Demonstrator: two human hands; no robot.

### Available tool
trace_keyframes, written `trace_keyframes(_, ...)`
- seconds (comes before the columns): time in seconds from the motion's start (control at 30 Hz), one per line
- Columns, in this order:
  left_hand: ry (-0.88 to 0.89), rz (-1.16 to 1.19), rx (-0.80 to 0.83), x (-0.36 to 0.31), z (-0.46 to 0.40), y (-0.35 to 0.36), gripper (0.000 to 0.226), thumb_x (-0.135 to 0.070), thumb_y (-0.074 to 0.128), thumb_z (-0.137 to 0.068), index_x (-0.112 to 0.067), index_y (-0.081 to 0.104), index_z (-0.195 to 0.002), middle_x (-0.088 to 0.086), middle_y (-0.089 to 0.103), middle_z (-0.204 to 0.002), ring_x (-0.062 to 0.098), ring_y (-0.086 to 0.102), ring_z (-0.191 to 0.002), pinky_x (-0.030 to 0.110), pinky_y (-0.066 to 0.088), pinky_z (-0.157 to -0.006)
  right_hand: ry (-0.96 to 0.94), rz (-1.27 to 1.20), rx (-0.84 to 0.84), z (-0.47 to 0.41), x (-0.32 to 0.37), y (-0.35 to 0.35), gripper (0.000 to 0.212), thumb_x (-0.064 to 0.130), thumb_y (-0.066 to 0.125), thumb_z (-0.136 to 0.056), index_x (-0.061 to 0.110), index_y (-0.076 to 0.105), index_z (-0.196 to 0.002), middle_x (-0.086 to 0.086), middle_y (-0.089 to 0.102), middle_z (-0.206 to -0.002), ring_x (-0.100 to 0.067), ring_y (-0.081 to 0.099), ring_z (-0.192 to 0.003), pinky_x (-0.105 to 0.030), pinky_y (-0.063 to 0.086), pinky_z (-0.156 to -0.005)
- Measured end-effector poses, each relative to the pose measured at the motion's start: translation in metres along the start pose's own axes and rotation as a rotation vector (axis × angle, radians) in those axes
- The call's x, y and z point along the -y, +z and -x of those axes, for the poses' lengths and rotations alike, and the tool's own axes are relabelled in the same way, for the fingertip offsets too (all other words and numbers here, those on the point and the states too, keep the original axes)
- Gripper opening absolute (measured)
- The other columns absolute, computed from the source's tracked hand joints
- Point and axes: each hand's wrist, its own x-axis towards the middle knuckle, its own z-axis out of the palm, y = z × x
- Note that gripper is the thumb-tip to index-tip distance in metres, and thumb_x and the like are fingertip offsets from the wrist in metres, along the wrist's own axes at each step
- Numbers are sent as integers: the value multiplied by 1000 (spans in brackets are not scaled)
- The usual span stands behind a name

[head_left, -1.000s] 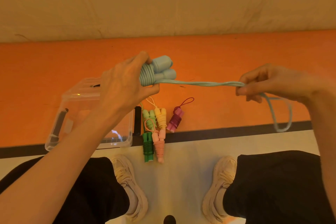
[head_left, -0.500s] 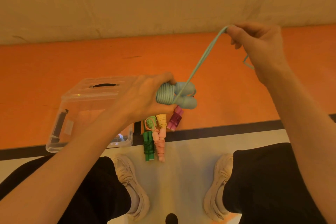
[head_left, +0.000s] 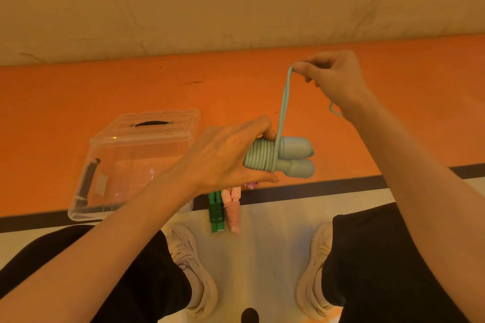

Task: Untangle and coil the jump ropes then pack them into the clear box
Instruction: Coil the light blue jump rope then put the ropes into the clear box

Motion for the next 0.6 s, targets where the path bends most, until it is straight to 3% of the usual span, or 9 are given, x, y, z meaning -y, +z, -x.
trace_keyframes(0.23,0,47,-50,-12,2,2,58,-58,74,-70,-31,38,-106,-26,49,-88,-1,51,-73,40,48,-68,13,58,58,0,-4,3,14,23,69,-88,9,72,-87,1,58,-63,1,49,-54,-16,37,-54)
trace_keyframes(0.37,-24,104,-93,-16,2,1,62,-54,78,-69,-28,38,-109,-22,52,-99,-6,47,-78,36,47,-69,49,17,49,-2,-8,4,12,21,71,-86,9,72,-88,1,57,-61,6,46,-46,-12,34,-50)
trace_keyframes(0.5,-38,171,-132,-24,4,-1,68,-57,72,-64,-32,30,-110,-28,46,-102,-1,51,-96,33,50,-69,77,32,89,1,-7,4,11,21,71,-86,11,71,-89,0,57,-63,6,43,-42,-11,30,-45)
trace_keyframes(0.6,37,162,-143,-24,4,-4,68,-61,70,-68,-30,37,-119,-20,54,-111,0,57,-94,36,52,-71,86,40,127,4,-5,6,12,20,70,-86,10,72,-93,0,57,-63,6,45,-42,-7,29,-45)
